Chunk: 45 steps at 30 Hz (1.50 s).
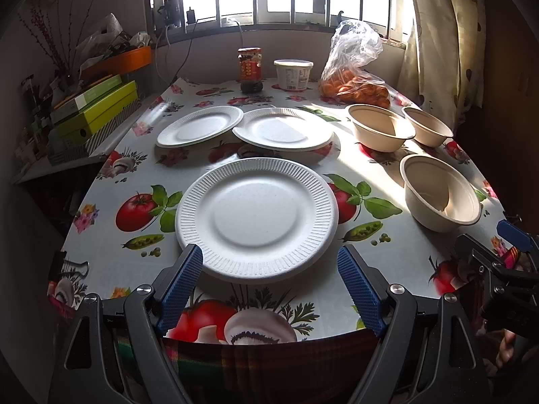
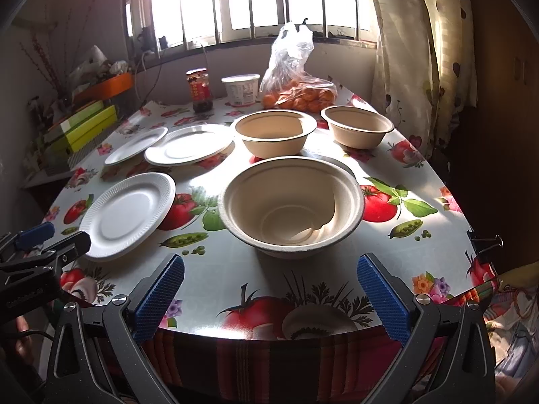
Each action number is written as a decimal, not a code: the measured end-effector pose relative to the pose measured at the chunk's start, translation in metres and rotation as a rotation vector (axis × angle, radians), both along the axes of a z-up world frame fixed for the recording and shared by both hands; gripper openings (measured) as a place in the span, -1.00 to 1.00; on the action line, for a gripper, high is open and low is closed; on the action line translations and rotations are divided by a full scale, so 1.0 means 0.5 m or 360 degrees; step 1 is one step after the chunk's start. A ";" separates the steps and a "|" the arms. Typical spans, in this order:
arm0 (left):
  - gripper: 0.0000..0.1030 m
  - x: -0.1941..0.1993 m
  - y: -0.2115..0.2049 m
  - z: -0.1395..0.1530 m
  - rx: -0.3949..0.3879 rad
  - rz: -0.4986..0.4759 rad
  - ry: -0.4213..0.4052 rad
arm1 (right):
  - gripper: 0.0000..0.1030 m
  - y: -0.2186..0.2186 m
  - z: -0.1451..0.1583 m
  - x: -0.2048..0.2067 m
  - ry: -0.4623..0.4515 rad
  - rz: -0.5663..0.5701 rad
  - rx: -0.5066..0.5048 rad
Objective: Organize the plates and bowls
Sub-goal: 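Move both tools toward the white paper plates on the table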
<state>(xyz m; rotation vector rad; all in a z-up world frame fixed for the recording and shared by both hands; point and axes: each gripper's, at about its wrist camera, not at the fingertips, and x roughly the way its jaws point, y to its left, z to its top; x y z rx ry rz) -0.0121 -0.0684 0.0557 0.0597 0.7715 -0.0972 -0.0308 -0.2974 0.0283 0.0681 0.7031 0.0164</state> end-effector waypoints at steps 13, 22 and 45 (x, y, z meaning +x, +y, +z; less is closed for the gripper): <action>0.61 0.001 0.002 -0.002 0.0005 0.0004 0.0015 | 1.00 0.001 -0.002 0.000 0.0003 0.0002 0.0002; 0.61 0.009 0.005 -0.002 0.0005 0.0015 0.0023 | 1.00 0.003 -0.004 0.002 0.0008 0.0003 0.0001; 0.61 0.025 0.050 0.012 -0.0012 0.0082 -0.0003 | 1.00 0.033 0.023 0.033 -0.0040 0.0082 -0.0035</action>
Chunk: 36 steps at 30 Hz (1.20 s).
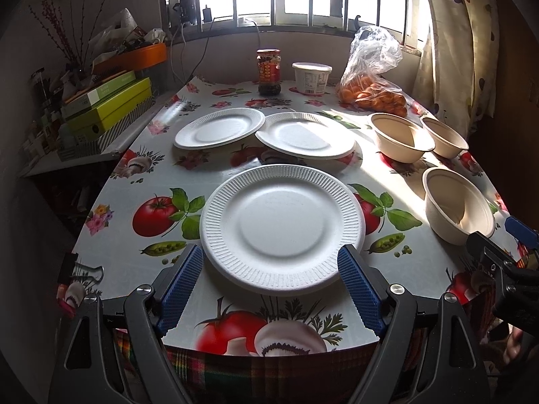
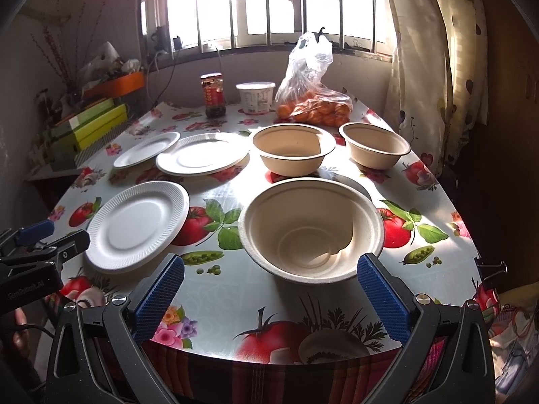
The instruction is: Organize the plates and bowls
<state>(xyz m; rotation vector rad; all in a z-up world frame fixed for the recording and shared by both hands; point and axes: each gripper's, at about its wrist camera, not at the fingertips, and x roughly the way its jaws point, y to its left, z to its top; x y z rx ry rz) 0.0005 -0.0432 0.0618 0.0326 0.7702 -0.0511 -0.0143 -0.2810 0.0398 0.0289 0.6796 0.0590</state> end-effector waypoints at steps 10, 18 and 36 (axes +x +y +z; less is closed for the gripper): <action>0.61 0.030 0.037 0.026 -0.0065 0.0024 -0.0015 | 1.00 0.032 0.053 0.043 -0.0077 0.0118 0.0009; 0.61 0.085 0.098 0.059 -0.0048 0.0090 -0.0024 | 1.00 0.067 0.111 0.124 -0.0095 0.0247 0.0012; 0.60 0.236 0.244 0.121 -0.0070 0.0303 -0.0097 | 0.91 0.165 0.203 0.354 -0.0047 0.0572 0.0035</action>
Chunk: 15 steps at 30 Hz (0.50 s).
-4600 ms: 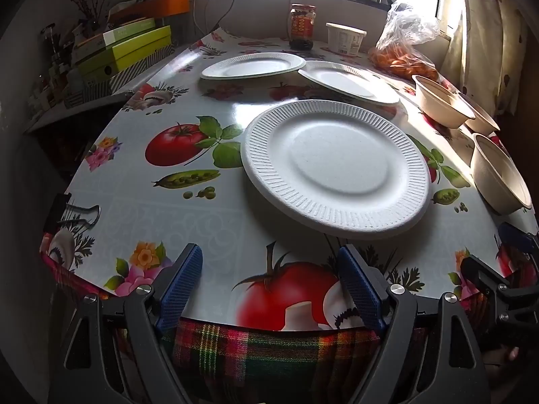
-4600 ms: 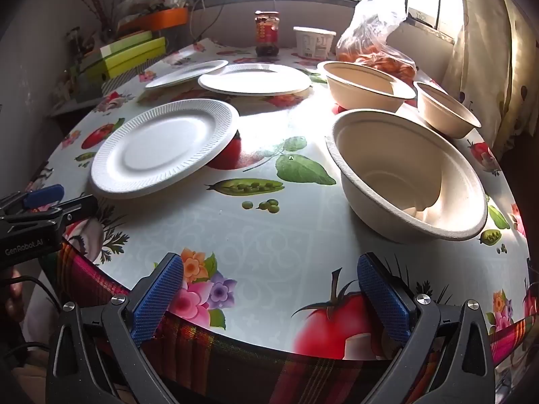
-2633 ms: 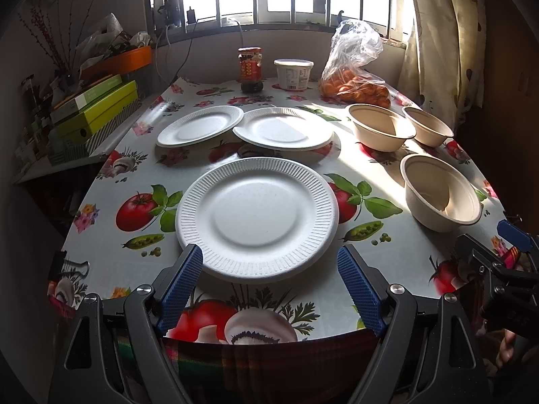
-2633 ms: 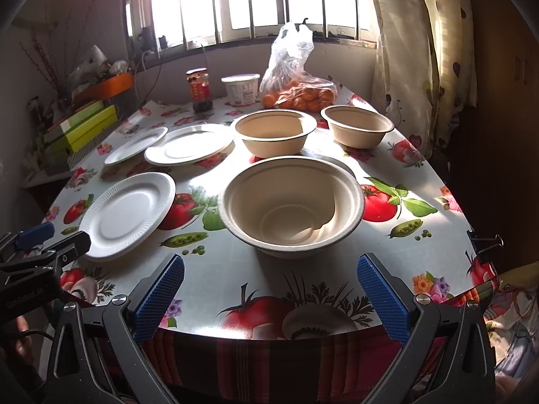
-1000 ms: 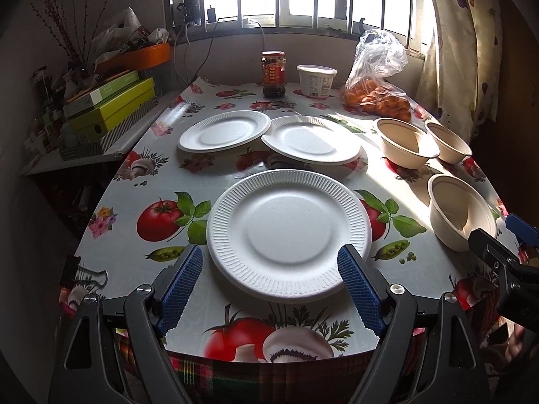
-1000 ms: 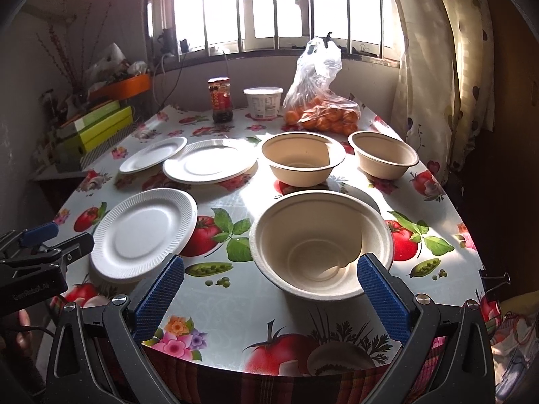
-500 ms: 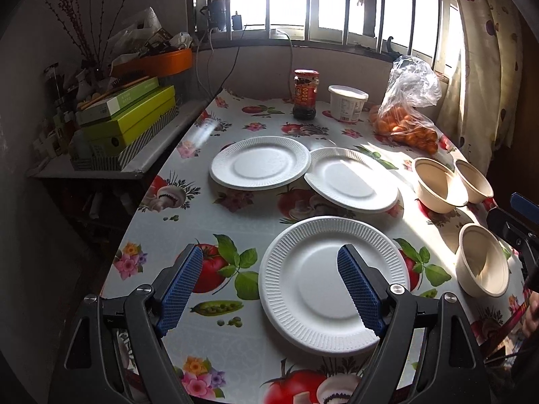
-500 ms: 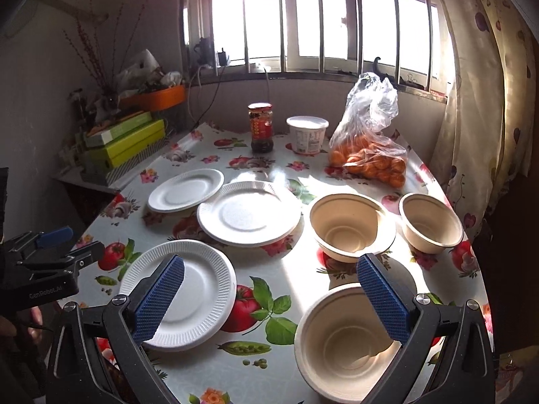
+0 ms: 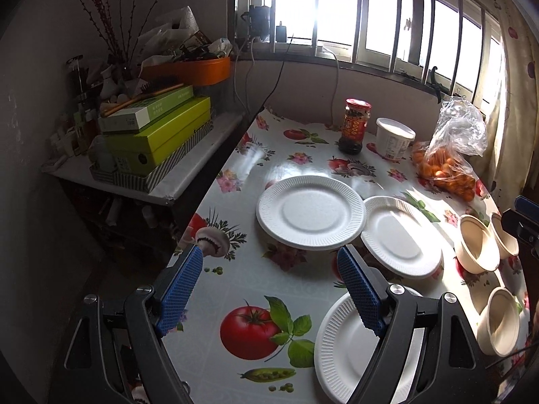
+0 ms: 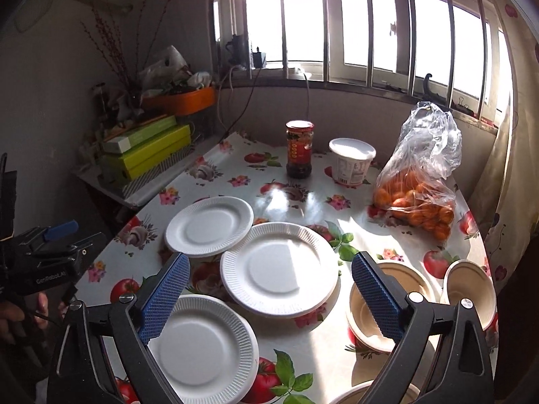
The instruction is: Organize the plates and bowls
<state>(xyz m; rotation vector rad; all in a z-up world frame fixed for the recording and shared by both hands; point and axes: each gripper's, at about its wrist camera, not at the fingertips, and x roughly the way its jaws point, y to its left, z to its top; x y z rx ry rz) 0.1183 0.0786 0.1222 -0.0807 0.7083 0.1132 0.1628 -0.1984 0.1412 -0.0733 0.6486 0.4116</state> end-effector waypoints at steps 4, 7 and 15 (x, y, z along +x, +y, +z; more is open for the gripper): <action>0.60 0.039 0.016 -0.002 -0.0052 -0.0023 0.0038 | 0.90 0.023 0.005 0.054 0.0028 0.0059 0.0026; 0.60 0.065 0.027 -0.001 -0.0039 -0.0009 0.0035 | 0.90 0.049 0.006 0.098 0.0042 0.0124 -0.0011; 0.60 0.142 0.068 -0.015 -0.0114 0.0028 0.0099 | 0.90 0.119 -0.037 0.249 0.0210 0.0216 -0.0064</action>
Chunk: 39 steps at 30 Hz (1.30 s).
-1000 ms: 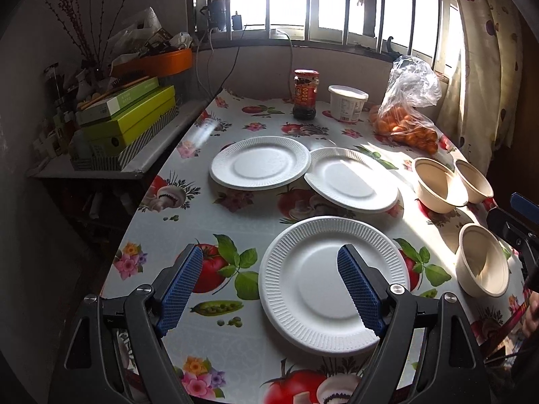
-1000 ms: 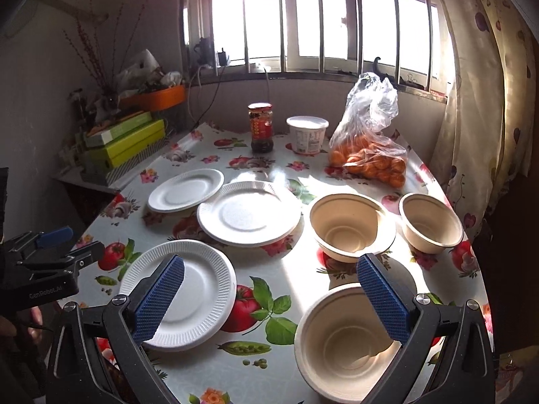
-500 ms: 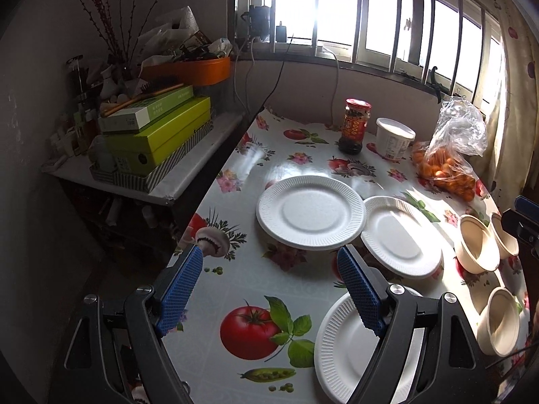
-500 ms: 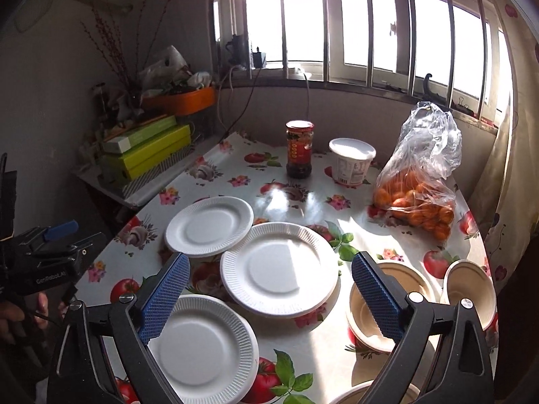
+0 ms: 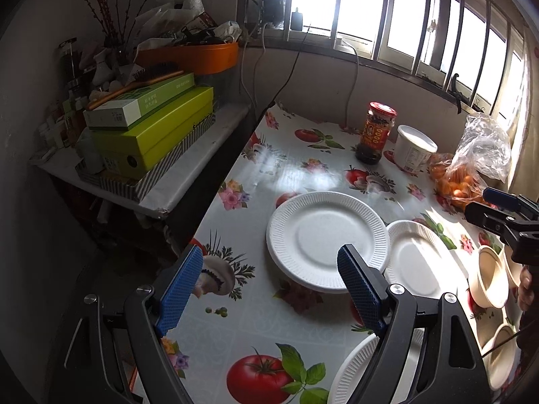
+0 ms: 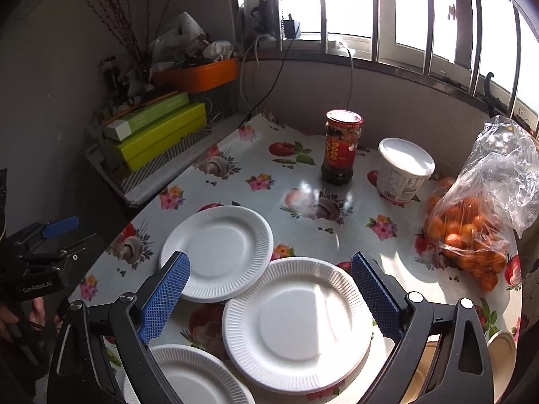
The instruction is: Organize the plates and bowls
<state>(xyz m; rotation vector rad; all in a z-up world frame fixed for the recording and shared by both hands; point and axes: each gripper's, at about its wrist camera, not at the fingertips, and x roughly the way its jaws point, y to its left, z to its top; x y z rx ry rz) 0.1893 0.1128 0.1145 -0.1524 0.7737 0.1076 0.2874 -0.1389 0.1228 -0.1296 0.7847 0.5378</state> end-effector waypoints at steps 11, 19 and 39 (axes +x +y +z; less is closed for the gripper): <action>0.60 0.073 0.048 -0.078 -0.0157 0.0030 0.0169 | 0.89 0.069 -0.117 0.152 0.0309 0.0032 -0.0062; 0.43 0.105 0.049 -0.134 -0.0313 -0.0022 0.0280 | 0.46 0.107 -0.174 0.196 0.0464 0.0073 -0.0063; -0.23 0.149 0.051 -0.186 -0.0456 -0.0025 0.0367 | -0.04 0.109 -0.222 0.238 0.0624 0.0065 0.0042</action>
